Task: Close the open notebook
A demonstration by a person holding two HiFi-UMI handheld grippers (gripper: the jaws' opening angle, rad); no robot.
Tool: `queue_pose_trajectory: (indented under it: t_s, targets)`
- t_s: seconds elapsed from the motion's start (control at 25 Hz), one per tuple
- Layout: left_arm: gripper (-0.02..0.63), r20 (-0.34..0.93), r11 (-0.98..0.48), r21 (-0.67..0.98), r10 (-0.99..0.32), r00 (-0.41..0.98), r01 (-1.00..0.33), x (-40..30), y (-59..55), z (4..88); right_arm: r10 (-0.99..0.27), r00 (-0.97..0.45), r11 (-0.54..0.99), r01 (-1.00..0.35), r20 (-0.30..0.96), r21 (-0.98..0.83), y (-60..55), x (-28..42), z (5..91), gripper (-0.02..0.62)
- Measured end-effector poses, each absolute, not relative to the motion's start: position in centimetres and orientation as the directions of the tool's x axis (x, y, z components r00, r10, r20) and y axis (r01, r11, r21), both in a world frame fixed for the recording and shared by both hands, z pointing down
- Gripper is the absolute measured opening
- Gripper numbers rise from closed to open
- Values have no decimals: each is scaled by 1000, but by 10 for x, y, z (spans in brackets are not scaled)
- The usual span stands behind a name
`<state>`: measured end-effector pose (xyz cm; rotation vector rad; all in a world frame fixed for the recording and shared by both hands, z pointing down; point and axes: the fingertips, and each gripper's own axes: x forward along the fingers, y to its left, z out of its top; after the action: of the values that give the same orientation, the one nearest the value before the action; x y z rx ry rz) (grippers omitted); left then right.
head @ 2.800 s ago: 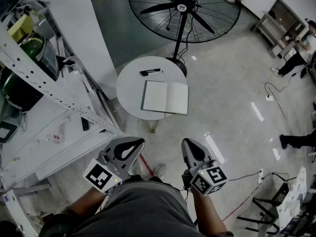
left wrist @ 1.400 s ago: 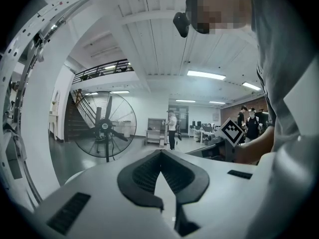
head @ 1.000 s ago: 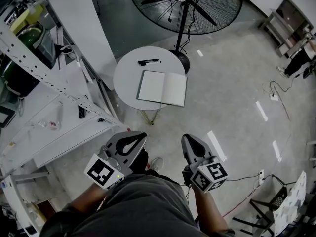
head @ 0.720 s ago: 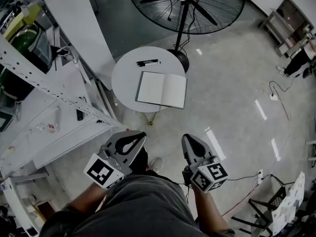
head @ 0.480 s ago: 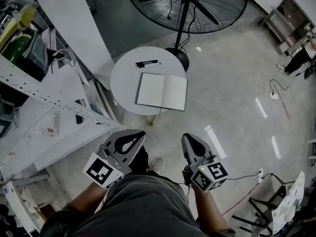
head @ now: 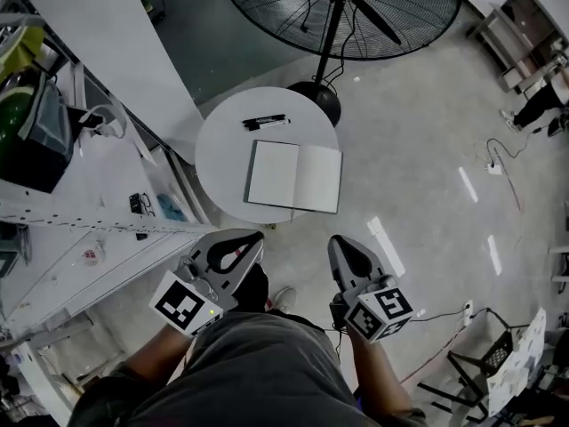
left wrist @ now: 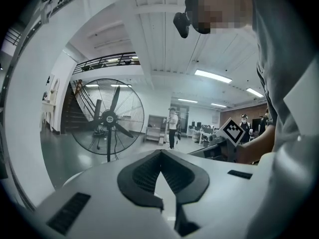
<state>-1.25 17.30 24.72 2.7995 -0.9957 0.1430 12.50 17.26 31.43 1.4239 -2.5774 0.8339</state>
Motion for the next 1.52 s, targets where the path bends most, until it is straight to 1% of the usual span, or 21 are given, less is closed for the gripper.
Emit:
queue_pose_trajectory:
  t_s: [0.12,0.28,0.36,0.48,0.6,0.68,1.12,1.24,1.4,1.52]
  targets:
    - [15,150,-767,131,-611,778,-628,-20,151,250,-763,-557,411,-809,328,-419,151,118,316,21]
    - [15,206,-762,181,-588,782,-622,-32,128,259,-764,-548,397,-815,340,-422,126,108,318,21]
    - [15,205,-765,186,-583,786,-616,-37,115,260,-767,-541,389,-820,345,-420,114,103,318,21]
    - [15,166,-779,166,-583,795,-605,-46,94,257,-771,-528,373,-827,355,-420,97,96,320,21]
    - [15,223,-769,218,-560,798,-601,-55,83,268,-774,-514,357,-837,370,-415,82,92,323,21]
    - [15,235,-770,234,-548,803,-594,-60,76,272,-778,-501,344,-845,379,-410,73,90,325,21]
    - [15,241,-779,261,-519,820,-570,-77,45,287,-801,-449,290,-870,395,-400,45,83,333,21]
    - [15,182,-796,224,-533,827,-562,-76,34,284,-803,-441,282,-874,401,-397,39,85,337,21]
    - [15,255,-783,261,-507,823,-564,-73,34,298,-805,-433,272,-877,406,-396,32,92,343,21]
    - [15,270,-783,259,-504,820,-566,-67,31,304,-798,-435,266,-875,416,-405,28,99,353,21]
